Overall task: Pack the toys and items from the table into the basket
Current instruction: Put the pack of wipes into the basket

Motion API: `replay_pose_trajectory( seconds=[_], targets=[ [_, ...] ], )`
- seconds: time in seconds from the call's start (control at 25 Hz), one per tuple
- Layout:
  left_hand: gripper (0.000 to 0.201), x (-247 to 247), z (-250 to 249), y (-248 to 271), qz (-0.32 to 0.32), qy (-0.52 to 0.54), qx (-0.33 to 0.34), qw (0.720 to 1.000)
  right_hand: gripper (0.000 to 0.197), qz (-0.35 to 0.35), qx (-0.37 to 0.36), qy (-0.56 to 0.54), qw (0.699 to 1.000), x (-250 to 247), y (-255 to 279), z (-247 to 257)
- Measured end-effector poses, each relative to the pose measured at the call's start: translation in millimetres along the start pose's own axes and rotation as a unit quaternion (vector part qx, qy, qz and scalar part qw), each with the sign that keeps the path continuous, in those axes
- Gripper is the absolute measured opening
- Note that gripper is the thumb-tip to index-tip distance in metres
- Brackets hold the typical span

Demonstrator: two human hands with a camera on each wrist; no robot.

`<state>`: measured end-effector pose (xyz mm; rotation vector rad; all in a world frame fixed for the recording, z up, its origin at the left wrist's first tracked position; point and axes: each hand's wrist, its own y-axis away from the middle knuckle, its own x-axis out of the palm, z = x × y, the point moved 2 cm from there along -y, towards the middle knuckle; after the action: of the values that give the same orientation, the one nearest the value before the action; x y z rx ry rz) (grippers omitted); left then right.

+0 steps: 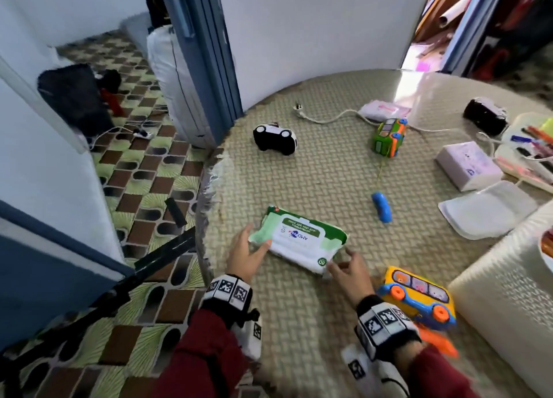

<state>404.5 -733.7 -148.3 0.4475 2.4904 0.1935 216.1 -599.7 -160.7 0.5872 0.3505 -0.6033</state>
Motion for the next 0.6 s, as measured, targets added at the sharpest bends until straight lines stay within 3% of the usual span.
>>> replay_pose_trajectory(
  seconds=[0.08, 0.2, 0.36, 0.48, 0.6],
  targets=[
    [0.064, 9.4, 4.3, -20.8, 0.037, 0.009, -0.027, 0.999, 0.046, 0.002, 0.008, -0.053, 0.999, 10.4, -8.6, 7.8],
    [0.080, 24.4, 20.1, -36.9, 0.054, 0.030, -0.066, 0.996, 0.057, -0.019, -0.006, -0.065, 0.998, 24.5, -17.9, 4.9],
    [0.062, 26.9, 32.7, -27.1, 0.044, 0.090, -0.074, 0.992, 0.074, -0.002, -0.014, -0.066, 0.998, 44.2, -26.4, -32.2],
    [0.050, 28.7, 37.4, -8.8, 0.051, 0.123, -0.074, 0.988, 0.048, 0.001, -0.023, -0.146, 0.989, 31.4, -7.9, -20.2],
    [0.057, 32.1, 44.1, 4.9, 0.031, 0.152, -0.073, 0.985, 0.039, 0.031, -0.018, -0.194, 0.980, 21.6, 9.6, -20.0]
  ],
)
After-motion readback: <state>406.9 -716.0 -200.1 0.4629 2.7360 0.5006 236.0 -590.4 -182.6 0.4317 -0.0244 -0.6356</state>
